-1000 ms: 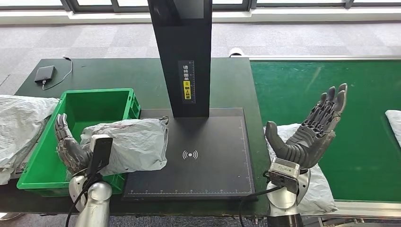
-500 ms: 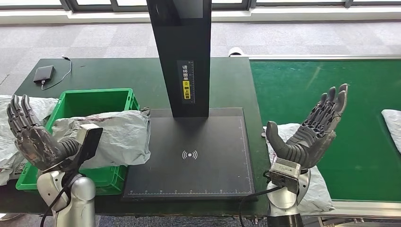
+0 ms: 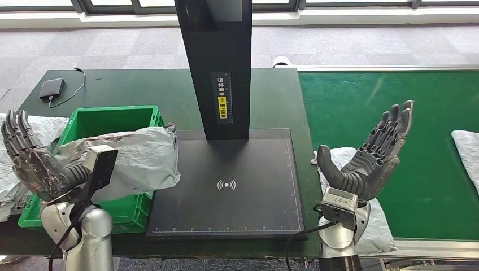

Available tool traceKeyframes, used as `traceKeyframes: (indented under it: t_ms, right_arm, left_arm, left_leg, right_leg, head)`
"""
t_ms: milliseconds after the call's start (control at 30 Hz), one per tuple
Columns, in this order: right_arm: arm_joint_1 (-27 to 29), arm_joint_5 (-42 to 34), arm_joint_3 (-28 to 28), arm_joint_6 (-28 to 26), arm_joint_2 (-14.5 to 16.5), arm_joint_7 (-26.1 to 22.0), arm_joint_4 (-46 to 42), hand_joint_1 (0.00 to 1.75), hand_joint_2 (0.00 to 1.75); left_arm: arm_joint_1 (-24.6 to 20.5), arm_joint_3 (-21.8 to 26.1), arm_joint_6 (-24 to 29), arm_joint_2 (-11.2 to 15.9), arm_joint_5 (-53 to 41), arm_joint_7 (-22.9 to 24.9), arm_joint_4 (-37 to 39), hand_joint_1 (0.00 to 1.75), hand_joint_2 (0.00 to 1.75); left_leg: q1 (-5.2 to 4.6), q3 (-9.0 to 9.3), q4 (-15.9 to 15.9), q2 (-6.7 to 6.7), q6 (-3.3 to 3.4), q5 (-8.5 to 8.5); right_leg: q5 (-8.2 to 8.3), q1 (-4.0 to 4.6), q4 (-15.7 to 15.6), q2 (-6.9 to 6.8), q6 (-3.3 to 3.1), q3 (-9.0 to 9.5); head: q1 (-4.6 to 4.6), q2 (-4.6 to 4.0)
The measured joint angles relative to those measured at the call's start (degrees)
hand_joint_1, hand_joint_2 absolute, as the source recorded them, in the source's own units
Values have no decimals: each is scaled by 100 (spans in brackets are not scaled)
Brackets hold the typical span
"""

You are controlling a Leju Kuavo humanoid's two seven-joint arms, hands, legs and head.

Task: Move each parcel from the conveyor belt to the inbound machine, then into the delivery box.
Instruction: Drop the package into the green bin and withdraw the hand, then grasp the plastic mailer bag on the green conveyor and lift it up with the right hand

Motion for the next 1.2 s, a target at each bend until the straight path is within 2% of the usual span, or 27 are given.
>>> traceKeyframes:
  t_ms: [567, 667, 733, 900, 1200]
  right_arm:
    - [4, 20, -25, -2, 0, 0, 0, 0, 175]
    - [3, 31, -28, -1, 0, 0, 14, 0, 175]
    - [2, 35, -28, 0, 0, 0, 30, 0, 175]
    - [0, 37, -28, 0, 0, -1, 82, 0, 175]
    - [-1, 37, -28, 0, 0, 0, 149, 0, 175]
  left_arm:
    - [21, 106, 0, 0, -75, 107, 176, 0, 175]
    - [-126, 333, -2, -7, -948, 448, 677, 0, 175]
    - [-275, 607, -3, -28, -1405, 512, 1063, 0, 175]
    - [-521, 1016, -2, -80, -1537, 439, 1499, 0, 175]
    - [-657, 1163, 0, -113, -1544, 434, 1697, 0, 175]
  left_leg:
    - [0, -1, 0, 0, 0, -1]
    - [-1, -1, 0, -1, 1, -1]
    - [0, -1, 0, 3, 1, -1]
    - [0, -1, 0, 6, 0, 0]
    - [0, -3, 0, 5, -1, -2]
  right_leg:
    - [0, 0, 0, 0, 0, -1]
    - [0, -1, 0, -4, 0, 1]
    - [2, -1, 0, -1, 1, 0]
    - [4, 0, 0, 3, 1, -1]
    - [2, 0, 0, 3, 1, -2]
  head:
    - [1, 0]
    - [1, 0]
    - [1, 0]
    - [1, 0]
    - [1, 0]
